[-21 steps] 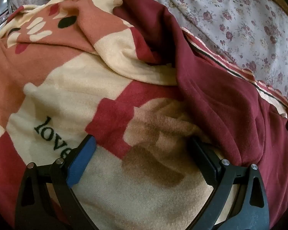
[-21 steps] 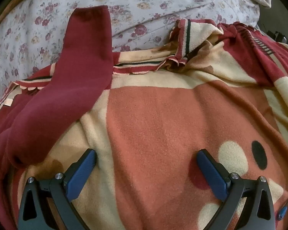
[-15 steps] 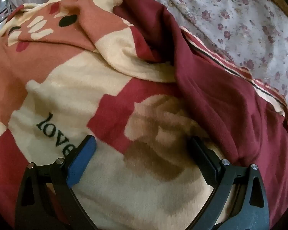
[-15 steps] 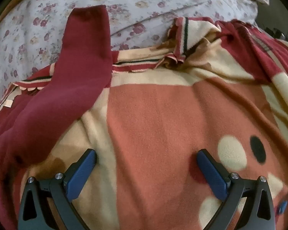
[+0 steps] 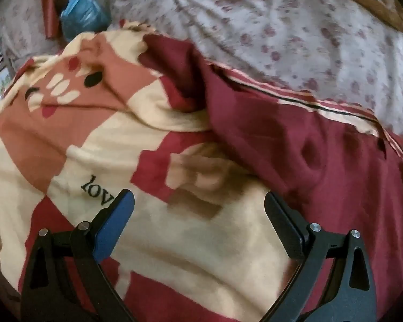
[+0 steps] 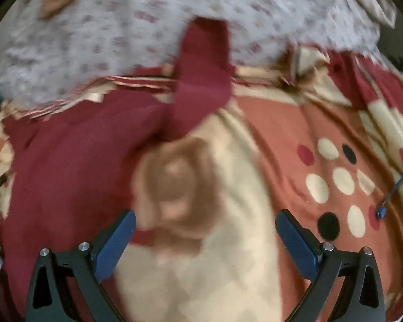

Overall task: Fold small clothes
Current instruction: 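Move both tools over the dark red sweatshirt lying on the blanket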

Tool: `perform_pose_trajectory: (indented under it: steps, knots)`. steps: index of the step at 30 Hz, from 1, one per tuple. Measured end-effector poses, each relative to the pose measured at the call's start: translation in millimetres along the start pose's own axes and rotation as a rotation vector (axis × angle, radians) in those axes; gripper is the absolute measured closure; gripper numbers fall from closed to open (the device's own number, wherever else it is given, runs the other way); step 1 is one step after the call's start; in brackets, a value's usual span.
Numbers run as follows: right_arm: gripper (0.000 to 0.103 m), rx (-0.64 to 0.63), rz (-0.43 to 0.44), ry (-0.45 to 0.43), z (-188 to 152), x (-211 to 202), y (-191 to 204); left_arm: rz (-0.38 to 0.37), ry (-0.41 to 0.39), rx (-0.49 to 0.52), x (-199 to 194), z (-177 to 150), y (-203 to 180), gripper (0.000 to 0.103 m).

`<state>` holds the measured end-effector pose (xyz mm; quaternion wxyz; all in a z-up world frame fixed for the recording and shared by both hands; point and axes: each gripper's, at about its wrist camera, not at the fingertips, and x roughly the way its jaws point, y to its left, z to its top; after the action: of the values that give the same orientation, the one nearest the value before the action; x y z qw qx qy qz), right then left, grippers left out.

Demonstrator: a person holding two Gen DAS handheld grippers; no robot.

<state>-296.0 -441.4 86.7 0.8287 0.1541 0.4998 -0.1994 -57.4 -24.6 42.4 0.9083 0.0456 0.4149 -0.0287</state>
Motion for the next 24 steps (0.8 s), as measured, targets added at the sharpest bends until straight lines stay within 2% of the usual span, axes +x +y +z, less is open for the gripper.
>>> perform_pose_trajectory:
  steps: [4, 7, 11, 16, 24]
  knots:
    - [0.0, -0.051, 0.094, -0.017, -7.0, -17.2, 44.5, 0.008, -0.028, 0.04, -14.2, -1.7, -11.5, 0.005]
    - [0.0, -0.104, 0.115, -0.027, -4.9, -18.9, 83.0, -0.01, -0.043, 0.038, -21.3, -4.7, -13.5, 0.005]
    - [0.0, -0.183, 0.103, -0.055, -3.6, -15.2, 131.2, -0.024, -0.048, 0.047, -26.2, -7.6, -14.7, 0.005]
    - [0.0, -0.212, 0.107, -0.069, 5.2, -6.0, 173.3, -0.032, -0.047, 0.051, -25.9, -9.1, -18.4, 0.005]
    - [0.0, -0.264, 0.068, -0.087, 11.5, 7.5, 212.9, -0.034, -0.035, 0.042, -19.1, -6.8, -15.9, 0.005]
